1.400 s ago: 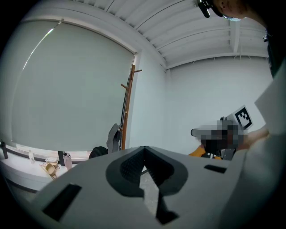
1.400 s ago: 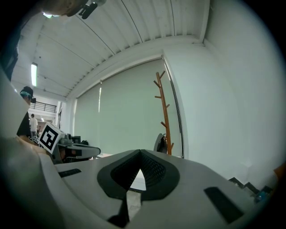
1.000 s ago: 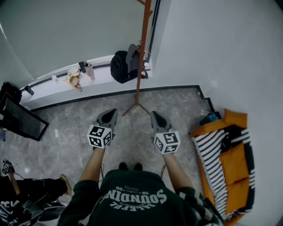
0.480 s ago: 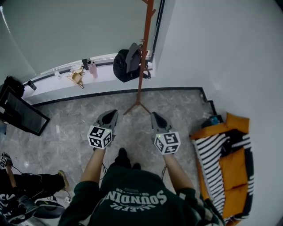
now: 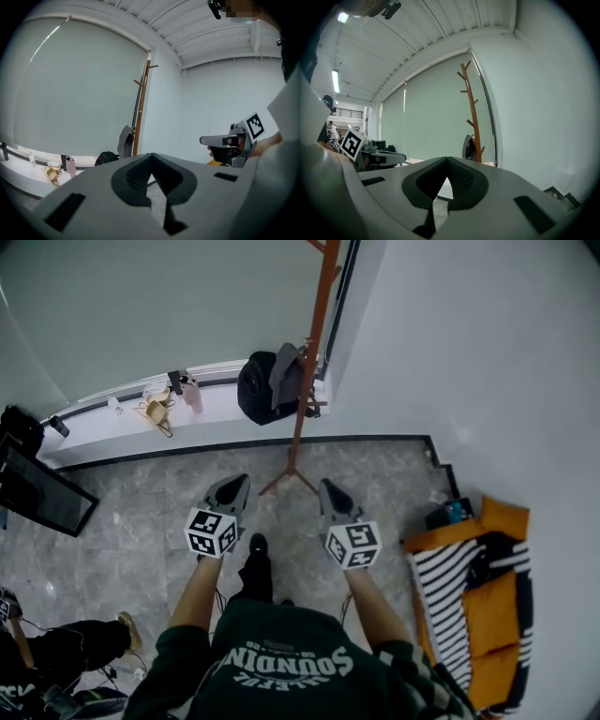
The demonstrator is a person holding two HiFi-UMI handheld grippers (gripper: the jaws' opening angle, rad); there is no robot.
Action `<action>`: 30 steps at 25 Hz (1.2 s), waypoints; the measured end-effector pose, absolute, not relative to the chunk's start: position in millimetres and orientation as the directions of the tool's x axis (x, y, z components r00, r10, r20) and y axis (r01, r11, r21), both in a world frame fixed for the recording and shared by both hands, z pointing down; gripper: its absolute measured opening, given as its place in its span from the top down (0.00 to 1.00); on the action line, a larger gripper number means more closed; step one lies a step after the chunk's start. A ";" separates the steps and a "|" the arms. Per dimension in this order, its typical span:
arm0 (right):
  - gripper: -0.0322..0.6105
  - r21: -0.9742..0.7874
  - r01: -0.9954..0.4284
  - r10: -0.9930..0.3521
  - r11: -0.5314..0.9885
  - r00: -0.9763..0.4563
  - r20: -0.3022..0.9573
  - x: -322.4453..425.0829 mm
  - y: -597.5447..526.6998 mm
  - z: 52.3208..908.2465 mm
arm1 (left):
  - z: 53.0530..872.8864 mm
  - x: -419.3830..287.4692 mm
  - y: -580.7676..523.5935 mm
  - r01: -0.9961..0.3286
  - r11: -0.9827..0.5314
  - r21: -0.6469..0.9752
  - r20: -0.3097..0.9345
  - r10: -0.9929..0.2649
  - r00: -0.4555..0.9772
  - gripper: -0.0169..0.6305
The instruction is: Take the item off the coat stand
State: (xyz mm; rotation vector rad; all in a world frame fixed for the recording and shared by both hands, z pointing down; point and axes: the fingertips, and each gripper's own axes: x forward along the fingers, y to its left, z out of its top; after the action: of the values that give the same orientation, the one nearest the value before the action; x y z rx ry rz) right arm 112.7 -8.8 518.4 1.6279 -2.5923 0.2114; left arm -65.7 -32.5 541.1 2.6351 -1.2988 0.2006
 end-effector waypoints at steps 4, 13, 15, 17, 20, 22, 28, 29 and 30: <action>0.95 -0.072 -0.902 -0.891 0.425 -0.431 0.143 102.6 -60.7 518.4 | 544.7 -73.1 -87.3 -0.788 -0.602 0.128 0.212 -0.760 0.615 0.97; 0.95 -0.064 -0.921 -0.908 0.384 -0.389 0.156 87.0 -172.4 501.3 | 536.7 -82.9 -205.8 -0.754 -0.641 0.144 0.225 -0.721 0.656 0.97; 0.95 -0.061 -0.925 -0.912 0.374 -0.379 0.155 83.8 -191.1 498.4 | 533.3 -82.3 -226.0 -0.743 -0.655 0.140 0.225 -0.709 0.668 0.97; 0.95 -0.060 -0.930 -0.917 0.363 -0.368 0.153 82.1 -208.1 496.7 | 529.5 -81.2 -244.4 -0.732 -0.668 0.130 0.217 -0.702 0.679 0.97; 0.95 -0.059 -0.939 -0.927 0.339 -0.345 0.147 80.8 -229.4 494.8 | 521.1 -82.9 -268.8 -0.720 -0.684 0.114 0.188 -0.697 0.692 0.97; 0.95 -0.067 -0.945 -0.935 0.321 -0.328 0.139 79.9 -240.7 493.7 | 519.7 -84.0 -283.1 -0.709 -0.696 0.114 0.183 -0.687 0.703 0.97; 0.95 -0.069 -0.952 -0.942 0.299 -0.306 0.138 76.0 -255.4 494.0 | 521.8 -81.3 -308.6 -0.684 -0.721 0.109 0.191 -0.660 0.726 0.97; 0.95 -0.070 -0.953 -0.944 0.293 -0.301 0.139 76.6 -256.6 493.9 | 520.9 -81.0 -312.3 -0.682 -0.723 0.109 0.191 -0.658 0.728 0.97; 0.95 -0.072 -0.955 -0.945 0.288 -0.295 0.138 77.8 -257.6 494.0 | 519.9 -80.6 -315.6 -0.681 -0.725 0.107 0.189 -0.657 0.729 0.97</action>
State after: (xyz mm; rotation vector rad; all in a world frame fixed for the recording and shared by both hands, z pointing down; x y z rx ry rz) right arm 77.8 -257.6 494.0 1.8224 -2.4648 0.2165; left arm -80.6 -315.6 519.9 2.7616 -1.0775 0.2061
